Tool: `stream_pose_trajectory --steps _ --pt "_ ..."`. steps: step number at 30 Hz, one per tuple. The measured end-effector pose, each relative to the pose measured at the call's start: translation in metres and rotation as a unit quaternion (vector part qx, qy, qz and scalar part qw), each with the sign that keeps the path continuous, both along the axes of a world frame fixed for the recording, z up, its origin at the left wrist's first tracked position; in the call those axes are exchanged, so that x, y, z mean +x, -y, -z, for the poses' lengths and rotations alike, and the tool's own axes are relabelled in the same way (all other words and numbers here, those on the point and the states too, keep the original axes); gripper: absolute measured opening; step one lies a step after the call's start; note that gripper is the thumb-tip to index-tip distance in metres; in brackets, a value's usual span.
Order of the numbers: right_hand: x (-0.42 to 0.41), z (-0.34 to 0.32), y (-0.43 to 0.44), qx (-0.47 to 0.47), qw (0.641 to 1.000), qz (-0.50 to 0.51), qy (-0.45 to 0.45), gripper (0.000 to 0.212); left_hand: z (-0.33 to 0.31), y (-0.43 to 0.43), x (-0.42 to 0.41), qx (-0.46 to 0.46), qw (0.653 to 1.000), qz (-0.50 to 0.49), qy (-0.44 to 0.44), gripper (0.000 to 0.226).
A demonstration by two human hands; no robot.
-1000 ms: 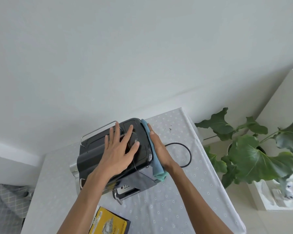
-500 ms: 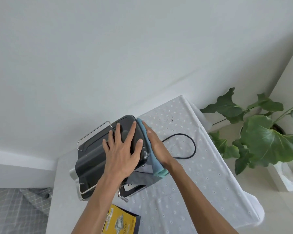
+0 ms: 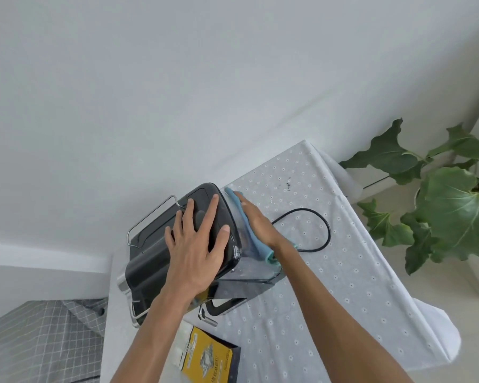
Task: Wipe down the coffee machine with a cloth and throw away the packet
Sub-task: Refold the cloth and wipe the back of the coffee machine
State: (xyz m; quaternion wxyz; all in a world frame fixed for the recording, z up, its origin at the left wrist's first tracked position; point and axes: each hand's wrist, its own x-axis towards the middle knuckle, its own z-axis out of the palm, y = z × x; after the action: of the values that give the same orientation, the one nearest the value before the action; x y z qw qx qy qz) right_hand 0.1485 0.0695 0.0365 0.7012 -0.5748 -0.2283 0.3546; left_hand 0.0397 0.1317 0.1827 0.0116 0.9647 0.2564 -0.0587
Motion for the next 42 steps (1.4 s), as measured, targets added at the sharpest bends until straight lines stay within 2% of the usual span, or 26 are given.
stream_pose_trajectory --steps 4,7,10,12,15,18,21,25,28,31,33,35,37,40,42 --pt "-0.035 0.023 0.026 -0.064 0.995 0.041 -0.072 0.042 0.0 0.0 0.0 -0.006 1.0 0.0 -0.004 0.061" --pt "-0.065 -0.002 0.042 -0.016 0.994 0.084 -0.068 0.043 0.0 0.0 0.0 -0.008 1.0 0.0 0.0 0.061" --pt "-0.026 -0.03 0.017 0.044 0.999 0.016 -0.007 0.041 -0.001 0.001 -0.001 -0.003 1.0 -0.001 -0.002 0.062" --pt "0.01 -0.026 -0.007 0.048 0.998 -0.026 -0.007 0.041 0.0 0.002 -0.001 -0.006 1.0 -0.003 -0.001 0.062" --pt "0.02 0.01 -0.015 -0.005 0.998 -0.033 -0.059 0.041 -0.001 0.002 0.001 -0.01 1.0 -0.006 -0.007 0.063" --pt "-0.033 0.025 0.021 -0.033 0.994 0.042 -0.098 0.038 -0.001 0.001 0.0 -0.004 1.0 -0.001 -0.011 0.064" --pt "-0.061 -0.006 0.039 0.019 0.995 0.077 -0.067 0.04 -0.001 0.001 0.0 0.001 1.0 -0.001 -0.007 0.063" --pt "-0.006 -0.03 0.005 0.059 0.998 -0.007 0.003 0.04 -0.001 0.001 0.0 -0.001 1.0 -0.001 -0.008 0.064" --pt "0.009 0.009 -0.006 0.002 0.998 -0.016 -0.058 0.036 -0.001 0.001 0.0 -0.002 1.0 -0.002 -0.014 0.065" --pt "-0.042 0.03 0.026 -0.055 0.992 0.057 -0.093 0.04 -0.002 0.001 0.0 0.0 1.0 0.002 -0.015 0.065" --pt "-0.07 0.012 0.043 -0.022 0.991 0.096 -0.092 0.043 -0.001 0.001 0.0 0.004 1.0 0.0 -0.016 0.065" --pt "-0.062 -0.011 0.038 0.02 0.995 0.079 -0.058 0.04 -0.001 0.001 0.0 0.005 1.0 0.002 -0.014 0.064" --pt "-0.033 -0.018 0.019 0.023 0.998 0.046 -0.025 0.04 -0.001 0.001 0.001 -0.002 1.0 -0.001 -0.014 0.064" --pt "-0.005 0.024 0.002 0.003 0.999 0.021 -0.046 0.038 -0.001 0.0 0.0 -0.006 1.0 0.0 -0.016 0.065" --pt "-0.023 0.056 0.007 -0.041 0.994 0.055 -0.087 0.034 0.0 -0.001 0.001 -0.006 1.0 0.003 -0.017 0.066"
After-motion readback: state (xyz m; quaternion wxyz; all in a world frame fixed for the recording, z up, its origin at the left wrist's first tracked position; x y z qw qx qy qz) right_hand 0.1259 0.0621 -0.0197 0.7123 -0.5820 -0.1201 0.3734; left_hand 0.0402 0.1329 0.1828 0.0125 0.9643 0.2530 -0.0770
